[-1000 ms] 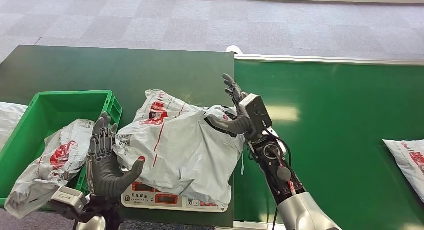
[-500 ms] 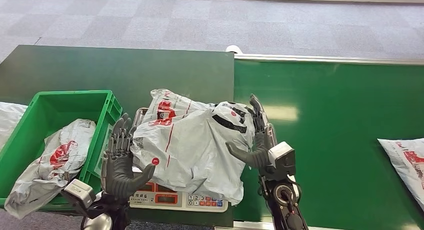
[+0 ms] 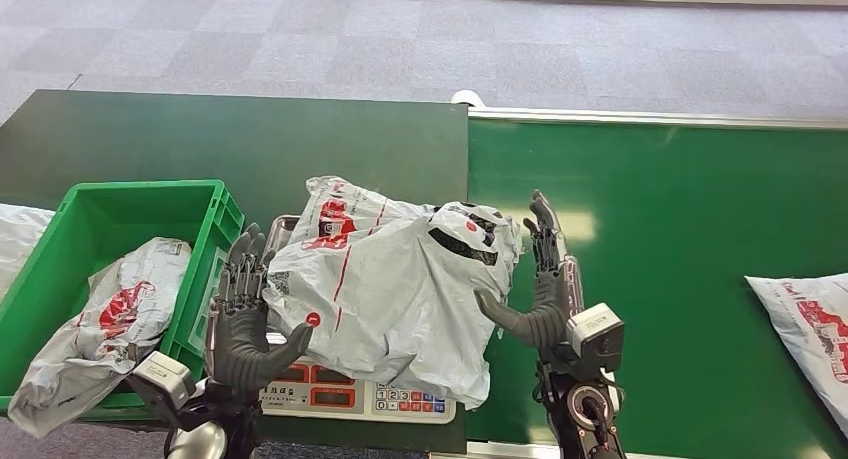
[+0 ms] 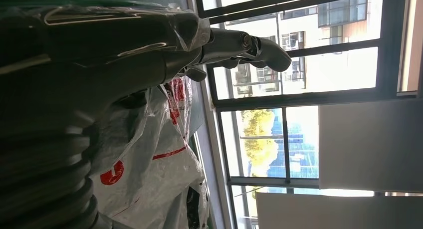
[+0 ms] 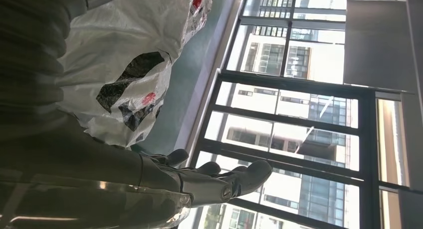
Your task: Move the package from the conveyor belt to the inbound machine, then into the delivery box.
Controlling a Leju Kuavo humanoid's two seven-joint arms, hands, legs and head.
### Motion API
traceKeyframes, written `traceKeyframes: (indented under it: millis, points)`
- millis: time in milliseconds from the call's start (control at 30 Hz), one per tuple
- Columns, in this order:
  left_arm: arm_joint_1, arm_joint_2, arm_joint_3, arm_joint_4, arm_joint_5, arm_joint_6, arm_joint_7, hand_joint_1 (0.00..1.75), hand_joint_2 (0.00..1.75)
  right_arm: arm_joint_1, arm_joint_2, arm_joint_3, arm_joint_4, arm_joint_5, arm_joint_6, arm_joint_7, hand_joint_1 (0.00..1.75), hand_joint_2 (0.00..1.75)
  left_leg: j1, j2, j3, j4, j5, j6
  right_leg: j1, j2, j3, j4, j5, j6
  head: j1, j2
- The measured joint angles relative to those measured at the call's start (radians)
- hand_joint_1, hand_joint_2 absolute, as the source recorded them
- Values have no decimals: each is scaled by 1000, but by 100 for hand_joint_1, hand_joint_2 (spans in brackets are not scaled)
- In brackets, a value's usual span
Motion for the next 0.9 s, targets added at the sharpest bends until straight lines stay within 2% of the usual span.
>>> traceKeyframes:
  millis: [333,467,600,700,800,900]
  points:
    - [-1,-1,5,4,-19,-4,0,0,175,17,0,-9,-12,11,-13,-25,0,175,0,0,0,0,0,0,0,0,0,0,0,0,0,0]
    - [-1,-2,10,5,-57,34,-12,0,175,53,0,-20,-34,23,-18,-52,0,175,0,0,0,0,0,0,0,0,0,0,0,0,0,0]
    - [-1,-9,31,4,-50,105,-35,0,175,75,0,-26,-58,30,-13,-61,0,175,0,0,0,0,0,0,0,0,0,0,0,0,0,0]
    - [-1,-8,33,-22,-72,233,-43,0,175,85,3,-32,-71,16,-20,-51,0,175,0,0,0,0,0,0,0,0,0,0,0,0,0,0]
    - [1,11,-2,-86,-118,364,-46,0,175,101,9,-57,-80,-7,-29,-37,0,175,0,0,0,0,0,0,0,0,0,0,0,0,0,0]
    - [6,32,-46,-141,-151,418,-46,0,175,122,11,-81,-84,-11,-28,-36,0,175,0,0,0,0,0,0,0,0,0,0,0,0,0,0]
